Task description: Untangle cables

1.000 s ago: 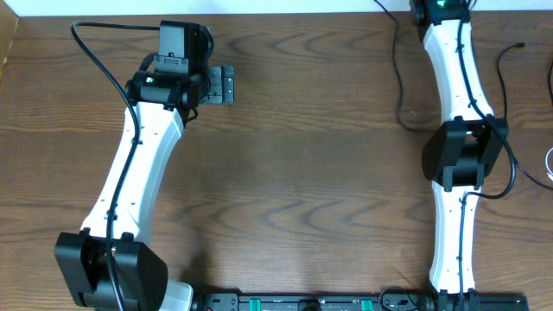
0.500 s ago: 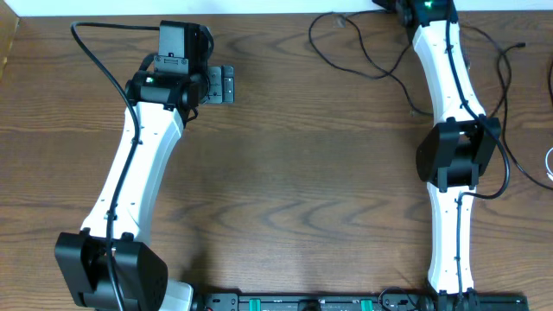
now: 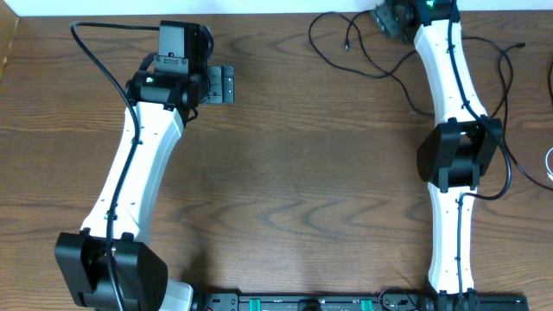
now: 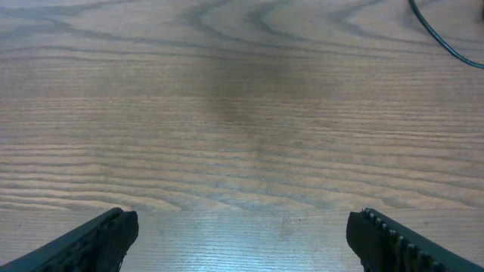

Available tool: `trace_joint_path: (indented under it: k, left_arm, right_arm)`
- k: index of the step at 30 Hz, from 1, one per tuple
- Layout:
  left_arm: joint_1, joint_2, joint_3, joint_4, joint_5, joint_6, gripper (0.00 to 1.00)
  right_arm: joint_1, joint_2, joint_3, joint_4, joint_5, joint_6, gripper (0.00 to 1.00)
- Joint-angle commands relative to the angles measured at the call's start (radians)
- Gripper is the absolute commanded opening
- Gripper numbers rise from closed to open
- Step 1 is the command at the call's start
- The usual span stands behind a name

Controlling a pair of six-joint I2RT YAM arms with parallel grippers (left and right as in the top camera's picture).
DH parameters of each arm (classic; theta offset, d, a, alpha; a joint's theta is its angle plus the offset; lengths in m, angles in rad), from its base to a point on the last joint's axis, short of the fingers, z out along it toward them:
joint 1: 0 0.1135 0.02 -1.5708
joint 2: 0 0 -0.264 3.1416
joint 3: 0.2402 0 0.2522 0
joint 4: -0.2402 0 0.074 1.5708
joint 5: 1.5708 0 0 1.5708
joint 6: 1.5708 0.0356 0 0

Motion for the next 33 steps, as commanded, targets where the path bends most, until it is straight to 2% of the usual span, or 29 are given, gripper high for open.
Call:
trace_joint_path:
  k: [1, 2, 3, 9, 12, 20, 33]
  left_arm:
    - [0.000, 0.005, -0.001, 0.000, -0.006, -0.002, 0.93]
    - [0.000, 0.005, -0.001, 0.000, -0.006, -0.002, 0.93]
    - [0.000, 0.005, -0.001, 0.000, -0.006, -0.002, 0.93]
    - [0.000, 0.005, -0.001, 0.000, -0.006, -0.002, 0.93]
    - [0.000, 0.005, -0.001, 0.000, -0.006, -0.002, 0.93]
    - [0.000, 0.005, -0.001, 0.000, -0.006, -0.002, 0.93]
    - [0.000, 0.005, -0.001, 0.000, -0.006, -0.002, 0.93]
  right_arm:
    - [-0.022, -0.085, 0.016, -0.124, 0.034, 0.299, 0.85]
    - [-0.028, -0.086, 0.016, -0.186, 0.034, 0.327, 0.95]
    - [-0.033, -0.086, 0.016, -0.238, 0.033, 0.345, 0.99]
    - [-0.072, -0.084, 0.015, -0.562, 0.027, 0.404, 0.99]
    - [-0.105, -0.085, 0.015, -0.656, 0.005, 0.451, 0.99]
    - [-0.168, -0.106, 0.015, -0.669, -0.149, 0.444, 0.99]
    - [-0.170, -0.293, 0.015, -0.789, -0.117, 0.329, 0.99]
